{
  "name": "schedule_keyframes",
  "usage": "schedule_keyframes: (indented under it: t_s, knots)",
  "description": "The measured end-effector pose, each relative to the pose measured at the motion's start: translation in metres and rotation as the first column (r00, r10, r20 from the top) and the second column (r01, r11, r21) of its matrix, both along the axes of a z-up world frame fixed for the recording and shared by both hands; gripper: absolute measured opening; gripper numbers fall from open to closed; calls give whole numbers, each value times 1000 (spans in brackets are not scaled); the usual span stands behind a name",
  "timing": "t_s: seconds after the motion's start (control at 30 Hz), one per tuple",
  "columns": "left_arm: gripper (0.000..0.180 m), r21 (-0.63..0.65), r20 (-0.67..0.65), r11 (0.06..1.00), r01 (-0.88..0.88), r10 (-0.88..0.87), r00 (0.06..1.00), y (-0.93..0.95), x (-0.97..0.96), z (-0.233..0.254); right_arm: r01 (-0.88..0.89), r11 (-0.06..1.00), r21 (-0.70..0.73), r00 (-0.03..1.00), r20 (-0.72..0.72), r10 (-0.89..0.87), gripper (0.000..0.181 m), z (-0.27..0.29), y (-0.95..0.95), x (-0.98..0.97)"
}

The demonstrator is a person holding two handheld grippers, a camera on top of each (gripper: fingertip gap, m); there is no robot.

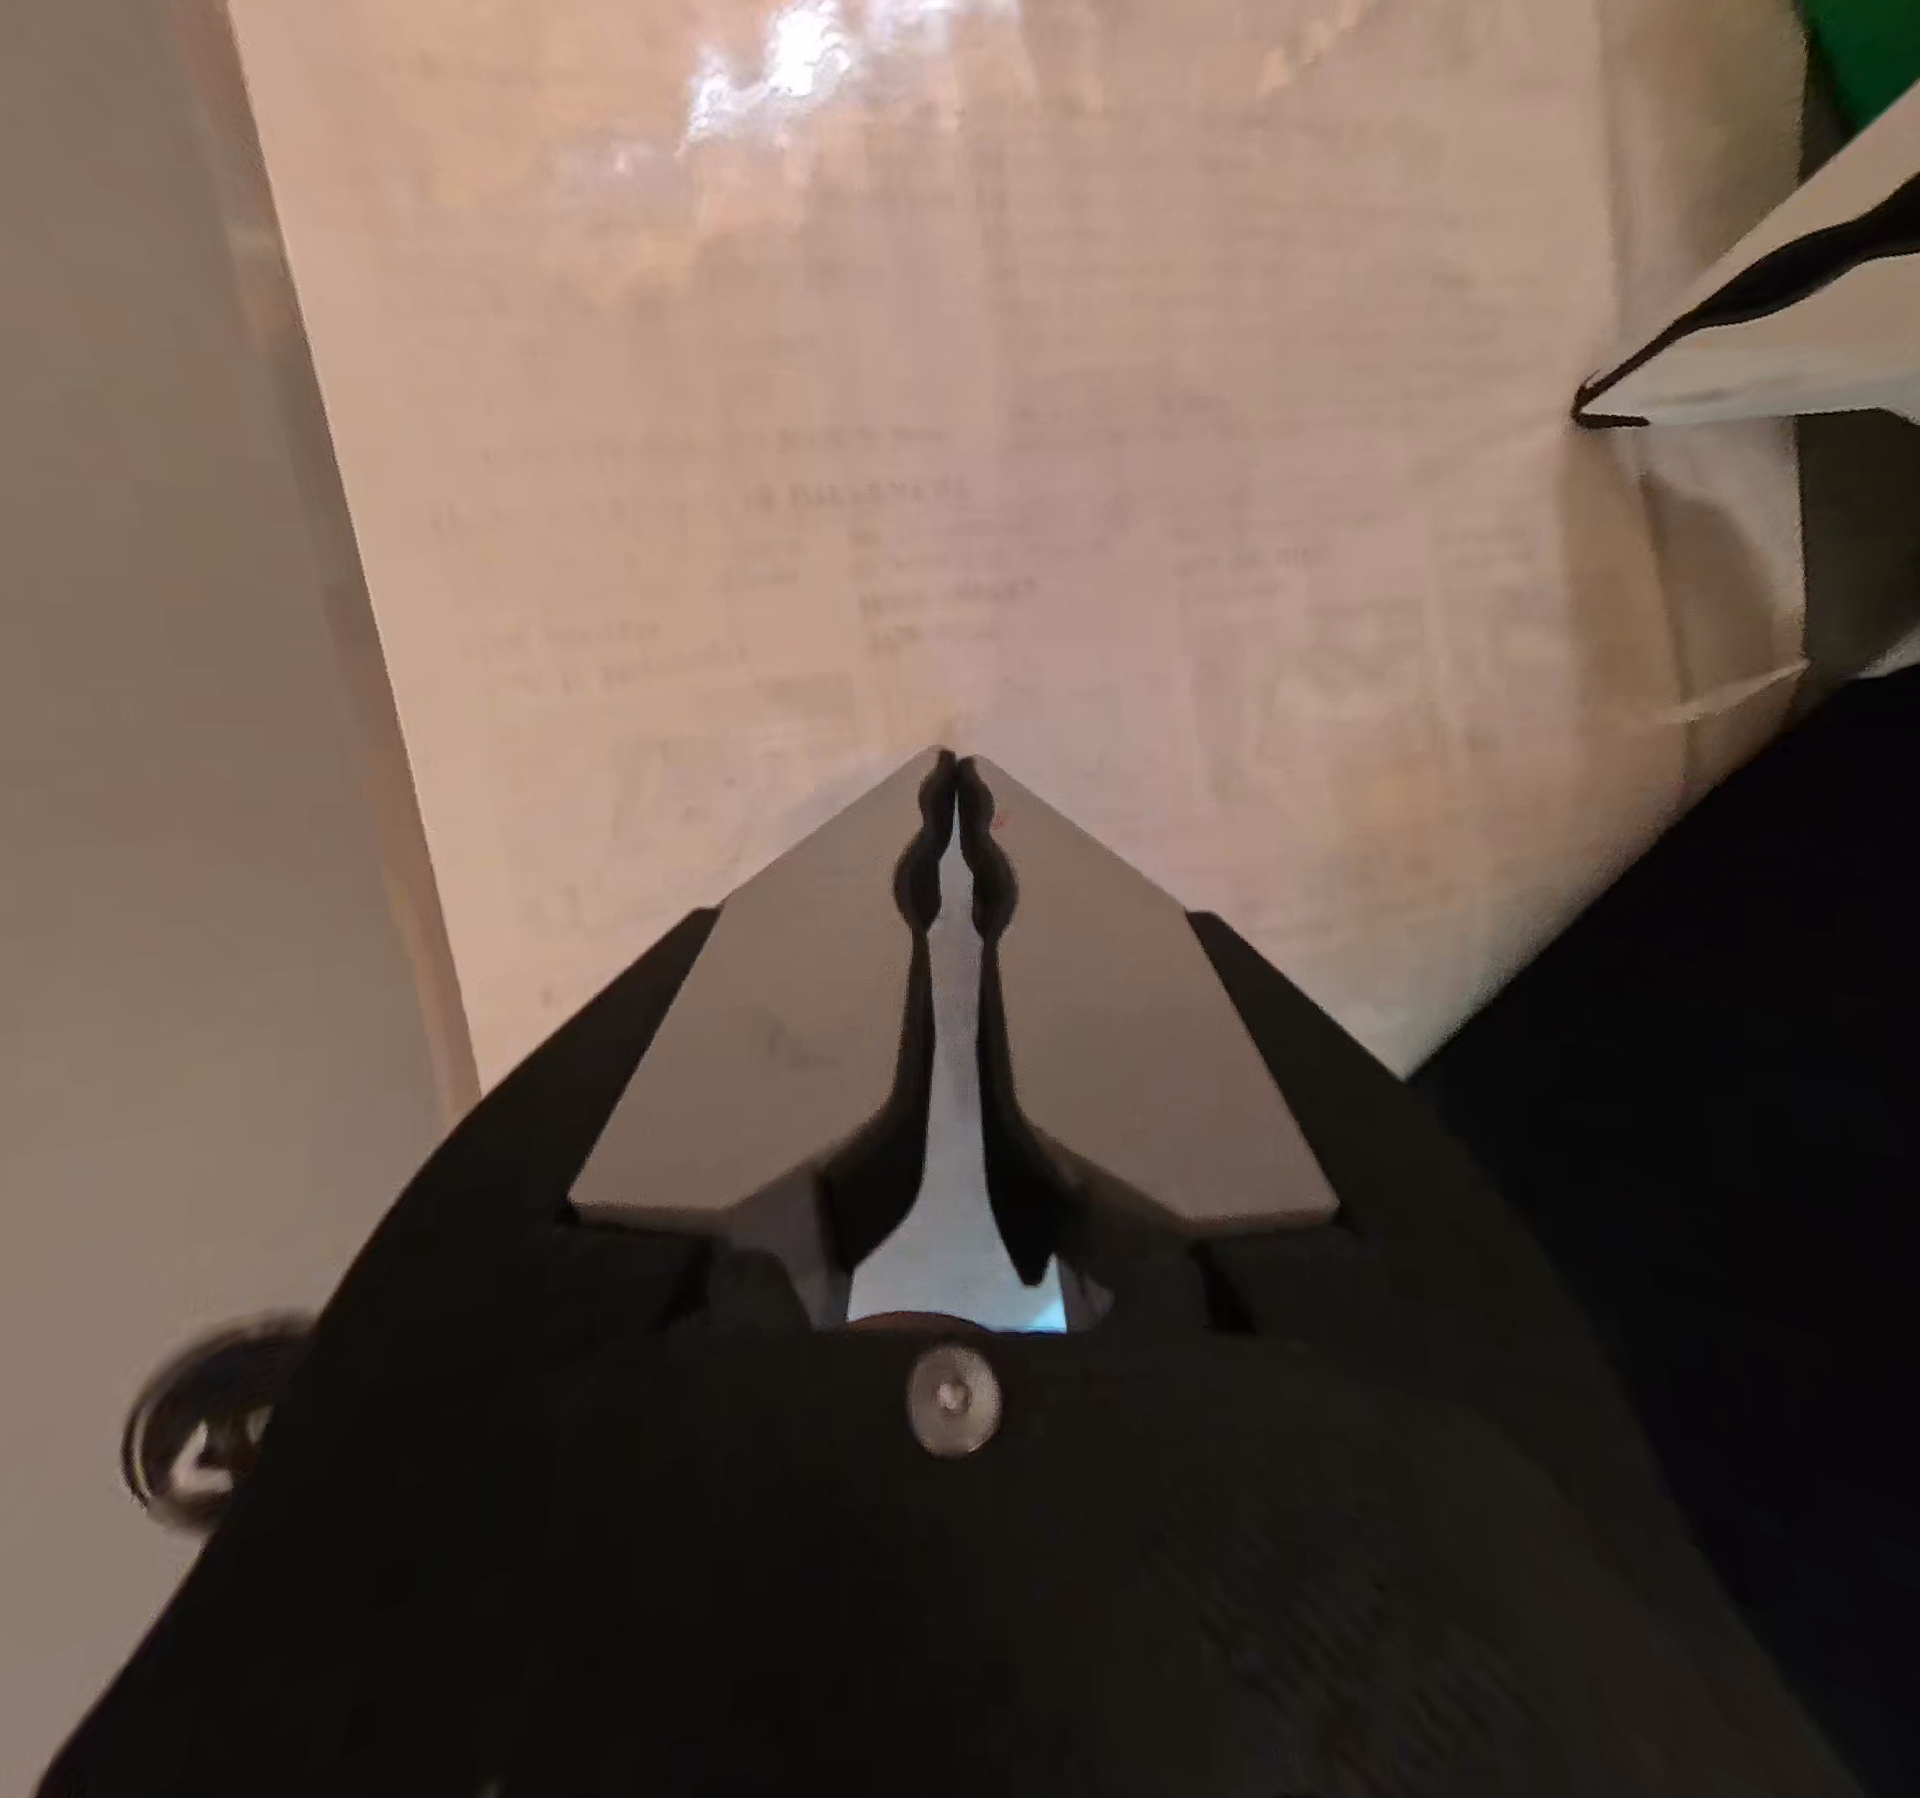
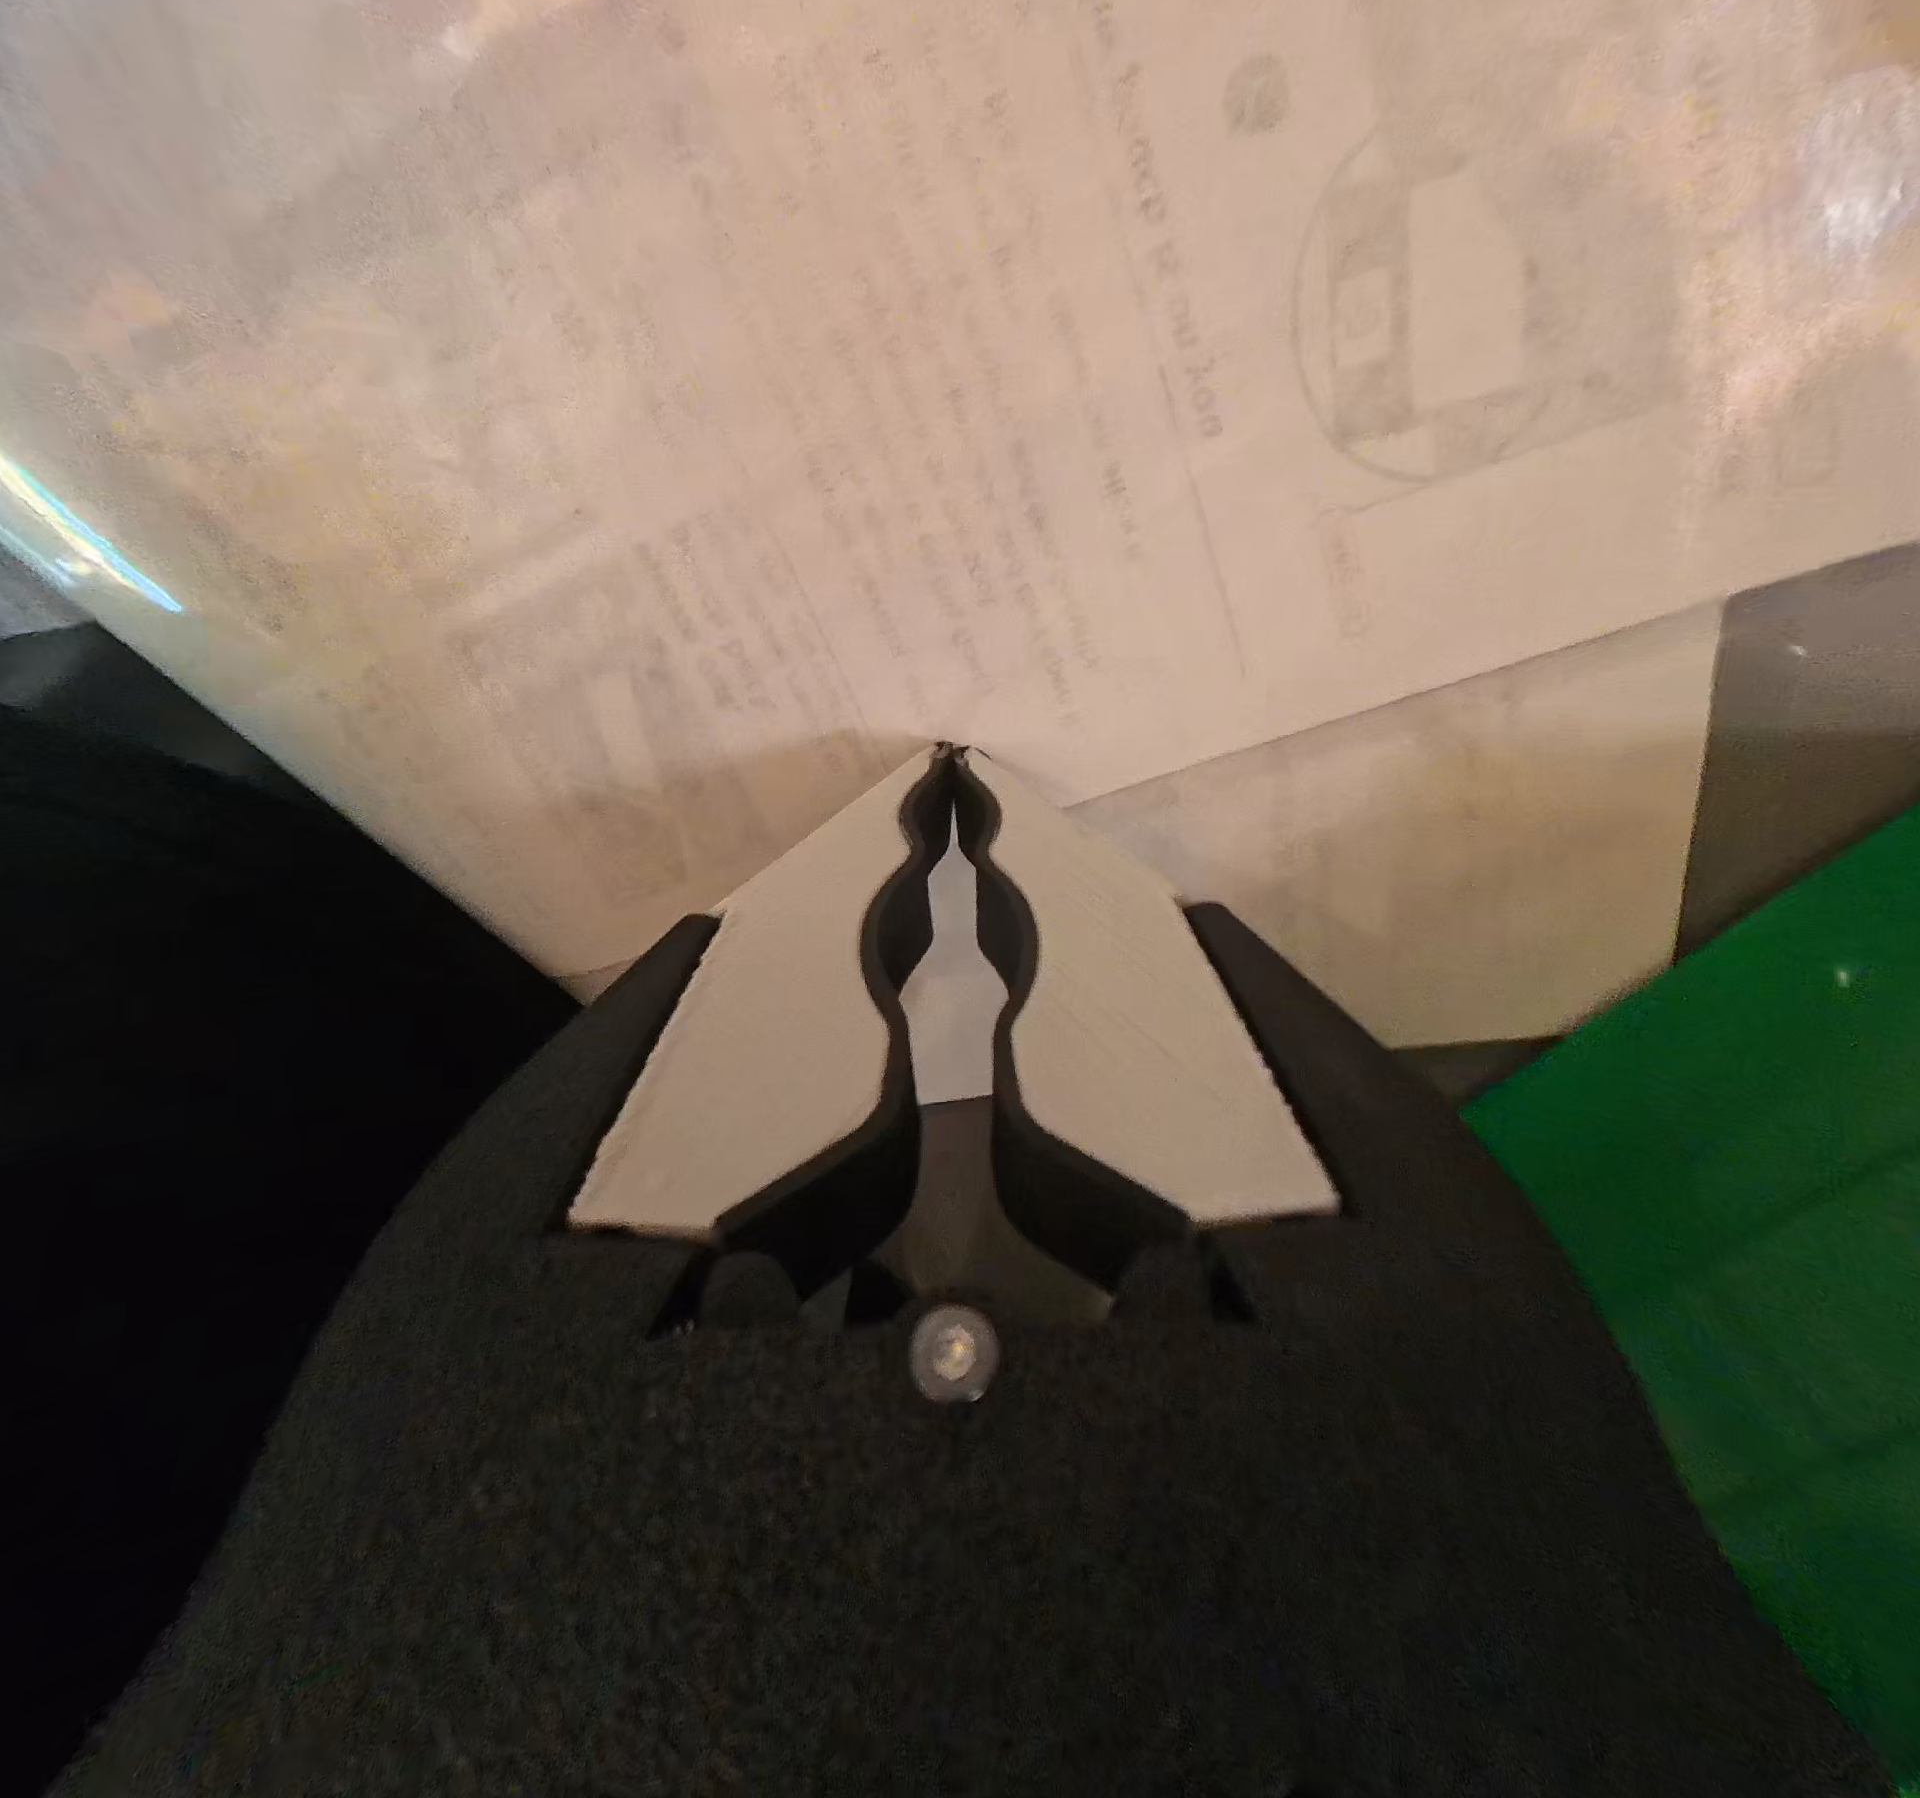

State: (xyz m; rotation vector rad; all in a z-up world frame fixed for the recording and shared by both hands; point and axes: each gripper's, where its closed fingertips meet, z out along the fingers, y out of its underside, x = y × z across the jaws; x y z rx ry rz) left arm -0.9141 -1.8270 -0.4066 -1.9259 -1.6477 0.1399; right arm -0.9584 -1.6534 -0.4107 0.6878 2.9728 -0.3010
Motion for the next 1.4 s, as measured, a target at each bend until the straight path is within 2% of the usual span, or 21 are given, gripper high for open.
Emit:
schedule_keyframes:
  t_s: [0.1,0.2,0.37,0.43,0.6,0.67,0.73,0.83,0.93,1.03,1.13,1.23,1.3,1.37,1.4]
  knots:
    - [0,43,-97,995,85,-81,992,12,-21,0,41,999,27,999,-29,-40,0,0,0,-3]
    - [0,12,-177,988,151,-147,973,17,-48,0,72,996,54,994,-87,-67,0,0,-2,-16]
    - [0,-9,-206,984,177,-175,963,20,-86,1,94,989,113,985,-152,-76,0,0,-1,-41]
    - [0,-7,-177,983,186,-184,967,22,-92,1,91,987,130,984,-163,-69,0,0,0,-48]
    - [0,-28,-106,964,264,-265,958,27,-72,1,68,991,119,981,-190,-45,0,0,2,-47]
    - [0,-20,-151,962,273,-273,950,28,-71,0,58,993,98,981,-188,-39,0,2,3,-43]
    - [0,30,-112,965,262,-257,960,29,-71,1,34,999,23,985,-171,-29,0,20,-3,-35]
    - [0,60,-82,961,270,-265,961,30,-72,1,10,974,-227,983,-176,-51,2,84,-8,-29]
    - [0,90,-63,960,265,-260,964,30,-73,1,48,937,-347,969,-210,-127,28,125,37,-56]
    - [0,123,-28,957,262,-261,965,31,-72,1,140,961,-240,963,-191,-188,56,103,114,-95]
    - [0,136,-10,954,267,-269,963,31,-72,1,84,987,-139,982,-159,-106,60,73,148,-104]
    - [0,99,-30,956,277,-276,961,30,-75,0,11,999,-46,994,-106,-16,73,42,150,-98]
    - [0,67,-49,955,290,-287,957,31,-77,0,-9,999,-34,996,-84,6,70,29,143,-96]
    - [0,63,-54,956,287,-284,957,32,-78,0,-32,999,-10,997,-67,31,57,22,142,-93]
    - [0,72,-53,957,282,-278,959,32,-78,0,-30,1000,0,998,-61,30,57,23,142,-92]
